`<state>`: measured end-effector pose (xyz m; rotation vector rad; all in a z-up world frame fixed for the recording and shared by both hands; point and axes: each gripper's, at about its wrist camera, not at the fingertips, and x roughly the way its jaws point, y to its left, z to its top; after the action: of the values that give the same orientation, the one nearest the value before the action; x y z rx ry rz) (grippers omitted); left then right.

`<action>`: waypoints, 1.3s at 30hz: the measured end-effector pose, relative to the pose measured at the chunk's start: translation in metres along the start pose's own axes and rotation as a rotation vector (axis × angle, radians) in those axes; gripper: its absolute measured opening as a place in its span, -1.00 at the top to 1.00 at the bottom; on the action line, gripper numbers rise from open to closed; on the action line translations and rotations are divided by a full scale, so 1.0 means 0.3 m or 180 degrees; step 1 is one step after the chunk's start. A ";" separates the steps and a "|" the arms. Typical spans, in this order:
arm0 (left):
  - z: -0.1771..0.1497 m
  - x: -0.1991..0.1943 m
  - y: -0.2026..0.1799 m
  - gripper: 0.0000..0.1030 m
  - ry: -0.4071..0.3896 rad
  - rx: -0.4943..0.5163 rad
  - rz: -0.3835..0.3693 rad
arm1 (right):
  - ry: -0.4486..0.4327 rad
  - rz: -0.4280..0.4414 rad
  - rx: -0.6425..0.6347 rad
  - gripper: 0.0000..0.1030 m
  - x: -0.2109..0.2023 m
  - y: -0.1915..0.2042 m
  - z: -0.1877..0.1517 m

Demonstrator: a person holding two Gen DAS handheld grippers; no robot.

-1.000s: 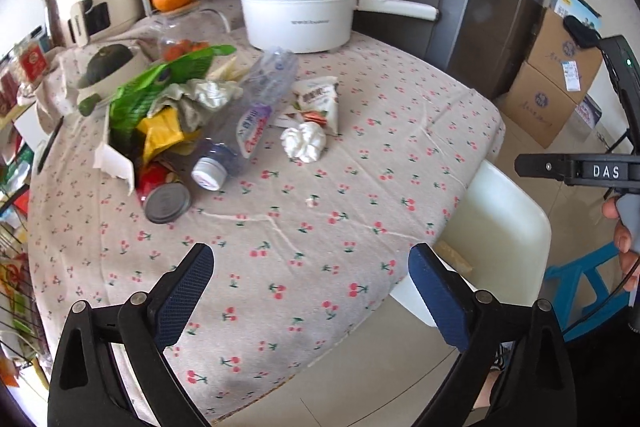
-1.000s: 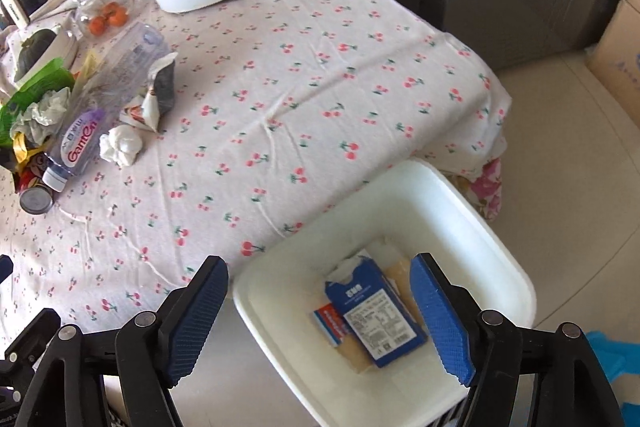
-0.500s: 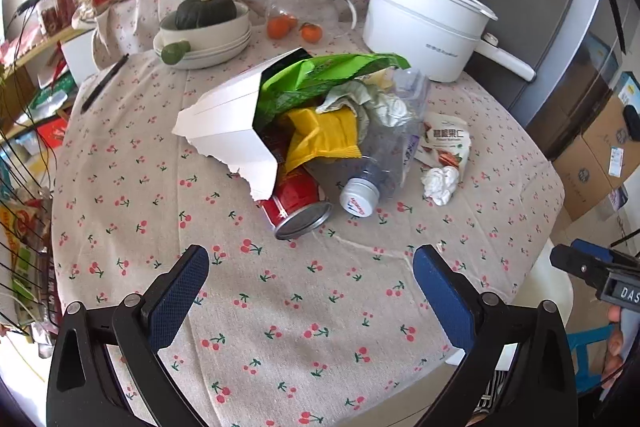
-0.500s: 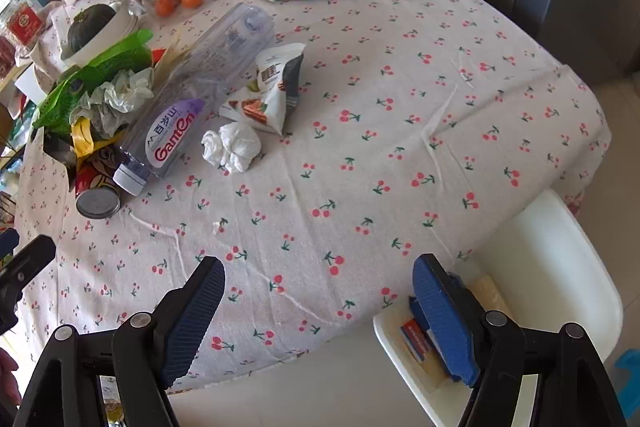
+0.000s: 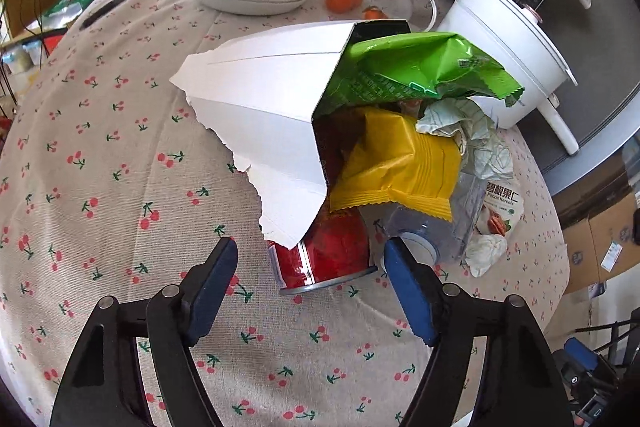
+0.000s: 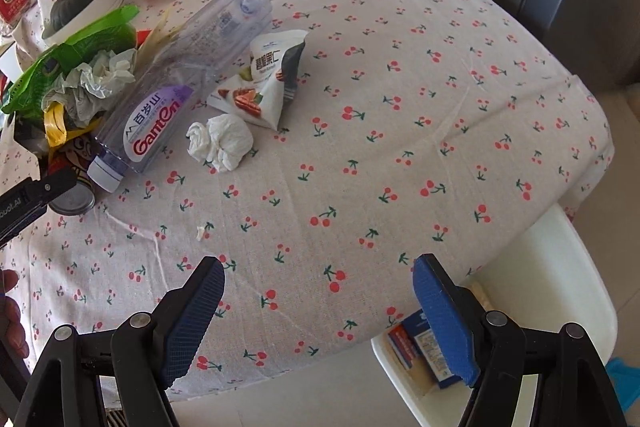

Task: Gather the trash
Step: 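Grasp the red can with the left gripper while the right gripper grasps the crumpled tissue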

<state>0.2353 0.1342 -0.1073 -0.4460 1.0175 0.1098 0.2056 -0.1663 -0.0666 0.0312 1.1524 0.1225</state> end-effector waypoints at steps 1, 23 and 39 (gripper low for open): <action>-0.003 0.010 -0.001 -0.37 0.0004 -0.0010 -0.0006 | 0.0011 -0.0012 0.0000 -0.58 0.004 -0.003 0.000; -0.115 -0.384 0.029 -0.06 -0.0344 0.0566 -0.0081 | -0.0174 0.0331 0.0012 -0.58 0.139 0.081 0.133; -0.127 -0.403 0.036 -0.06 -0.0392 0.0629 -0.0083 | -0.0194 0.0479 0.0071 0.20 0.323 0.184 0.193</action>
<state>0.1379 0.1423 -0.0258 -0.2688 0.8911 0.0128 0.2927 -0.0982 -0.1263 0.1406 1.0899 0.2406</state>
